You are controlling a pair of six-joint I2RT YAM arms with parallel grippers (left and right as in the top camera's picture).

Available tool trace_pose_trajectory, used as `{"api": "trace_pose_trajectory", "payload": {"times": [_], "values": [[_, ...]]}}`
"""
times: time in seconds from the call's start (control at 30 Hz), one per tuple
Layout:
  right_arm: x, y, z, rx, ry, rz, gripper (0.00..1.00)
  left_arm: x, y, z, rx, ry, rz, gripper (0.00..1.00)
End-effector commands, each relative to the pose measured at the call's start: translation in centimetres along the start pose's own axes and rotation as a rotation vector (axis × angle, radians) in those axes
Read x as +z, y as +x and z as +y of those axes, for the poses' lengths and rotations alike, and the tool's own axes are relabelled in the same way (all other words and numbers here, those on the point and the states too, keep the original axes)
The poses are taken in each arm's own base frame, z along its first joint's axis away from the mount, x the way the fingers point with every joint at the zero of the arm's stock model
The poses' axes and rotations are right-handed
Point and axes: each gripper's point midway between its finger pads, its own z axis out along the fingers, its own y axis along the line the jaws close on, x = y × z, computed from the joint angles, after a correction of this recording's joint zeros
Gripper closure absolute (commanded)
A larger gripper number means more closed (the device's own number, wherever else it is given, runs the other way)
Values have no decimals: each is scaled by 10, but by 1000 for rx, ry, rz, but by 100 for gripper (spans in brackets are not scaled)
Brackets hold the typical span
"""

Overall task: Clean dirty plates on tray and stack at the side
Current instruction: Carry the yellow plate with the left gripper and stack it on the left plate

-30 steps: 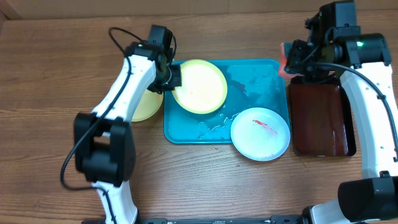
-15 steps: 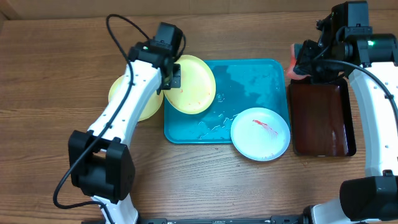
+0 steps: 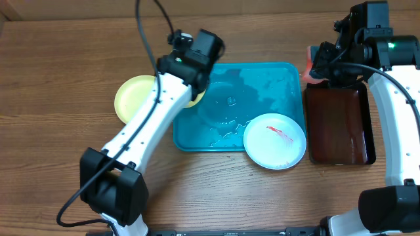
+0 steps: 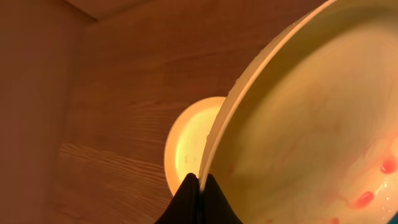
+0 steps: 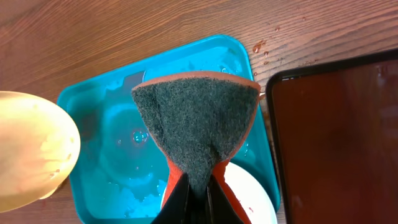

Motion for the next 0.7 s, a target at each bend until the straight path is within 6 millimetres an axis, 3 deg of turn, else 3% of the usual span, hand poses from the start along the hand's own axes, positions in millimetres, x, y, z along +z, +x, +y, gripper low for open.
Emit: {"api": "trace_pose_trajectory", "payload": {"times": [0.0,0.13,0.67], "values": [[-16,-5,4,-11,-16,-49,96,-35,-27,27,-99,-157,-156,96],[-16,-5,4,-12,-16,-48,96,-52,-34,28,-116,-220,-227,96],[-16,-5,4,-12,-17,-48,96,-79,-42,34,-156,-322,-334,96]]}}
